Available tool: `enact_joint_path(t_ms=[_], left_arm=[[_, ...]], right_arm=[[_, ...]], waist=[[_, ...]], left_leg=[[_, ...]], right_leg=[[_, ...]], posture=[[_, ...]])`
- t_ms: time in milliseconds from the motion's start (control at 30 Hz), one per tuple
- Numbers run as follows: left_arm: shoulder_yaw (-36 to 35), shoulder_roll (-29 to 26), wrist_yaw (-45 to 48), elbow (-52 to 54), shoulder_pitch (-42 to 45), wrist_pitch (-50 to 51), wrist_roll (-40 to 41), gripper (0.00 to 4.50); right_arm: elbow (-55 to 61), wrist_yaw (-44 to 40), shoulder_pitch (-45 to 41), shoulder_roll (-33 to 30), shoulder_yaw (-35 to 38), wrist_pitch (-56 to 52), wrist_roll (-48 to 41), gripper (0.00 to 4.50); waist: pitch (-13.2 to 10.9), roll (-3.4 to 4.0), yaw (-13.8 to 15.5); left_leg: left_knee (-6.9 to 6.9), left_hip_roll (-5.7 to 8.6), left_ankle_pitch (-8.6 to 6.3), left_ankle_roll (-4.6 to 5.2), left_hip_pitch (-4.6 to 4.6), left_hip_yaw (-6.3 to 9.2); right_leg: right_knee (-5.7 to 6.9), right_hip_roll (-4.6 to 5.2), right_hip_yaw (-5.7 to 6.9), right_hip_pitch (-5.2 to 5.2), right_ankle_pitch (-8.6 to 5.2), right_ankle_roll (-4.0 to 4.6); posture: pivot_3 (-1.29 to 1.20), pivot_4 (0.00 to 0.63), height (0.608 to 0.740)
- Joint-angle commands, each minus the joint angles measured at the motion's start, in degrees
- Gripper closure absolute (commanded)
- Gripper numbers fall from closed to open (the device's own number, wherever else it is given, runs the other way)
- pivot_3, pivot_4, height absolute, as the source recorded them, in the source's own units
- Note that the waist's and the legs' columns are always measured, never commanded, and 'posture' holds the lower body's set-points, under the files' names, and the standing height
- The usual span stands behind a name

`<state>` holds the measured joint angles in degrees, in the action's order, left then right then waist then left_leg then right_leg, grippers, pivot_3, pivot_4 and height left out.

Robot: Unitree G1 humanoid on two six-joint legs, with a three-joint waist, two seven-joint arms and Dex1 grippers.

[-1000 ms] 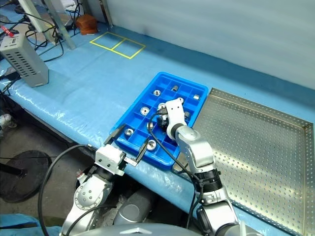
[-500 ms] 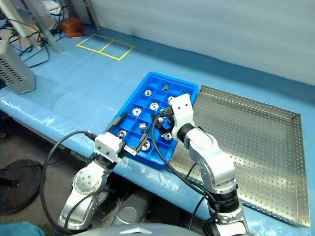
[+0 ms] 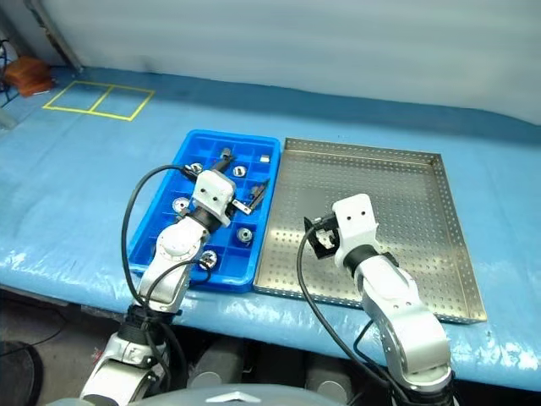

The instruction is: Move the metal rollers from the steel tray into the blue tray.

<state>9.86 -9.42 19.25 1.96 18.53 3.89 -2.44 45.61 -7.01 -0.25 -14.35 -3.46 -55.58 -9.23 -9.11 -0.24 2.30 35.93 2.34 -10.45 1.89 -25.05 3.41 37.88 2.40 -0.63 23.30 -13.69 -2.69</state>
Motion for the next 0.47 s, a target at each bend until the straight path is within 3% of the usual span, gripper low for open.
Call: enact_joint_path(t_ms=[33,200,467], left_arm=[[0.3,-1.4,2.1,0.4,2.3,2.6,0.1,0.0],[-0.3,-5.6,9.1,5.4,2.3,15.2,4.9,0.0],[-4.0,-9.0,9.8,15.4,-3.7,25.9,9.8,0.0]], right_arm=[[3.2,2.1,2.0,-1.1,2.0,1.5,2.6,0.02],[3.6,3.5,3.4,0.4,1.8,3.1,3.5,0.02],[2.5,4.1,3.1,3.4,1.1,4.5,3.7,0.02]], waist=[[0.0,-0.01,-0.8],[0.0,0.0,-2.2],[0.0,0.0,-2.7]], left_leg=[[0.01,0.0,0.0,0.0,0.01,0.02],[0.0,-0.04,0.01,-0.01,0.38,0.03],[-0.01,-0.05,0.02,-0.04,0.37,0.13]], right_leg=[[0.0,0.0,0.01,-0.02,0.0,-0.01],[0.03,0.0,0.0,-0.35,-0.18,-0.3],[0.0,0.23,-0.02,-0.36,-0.17,-0.28]], posture=[[0.02,0.15,0.74],[0.02,0.15,0.74],[0.05,0.15,0.74]])
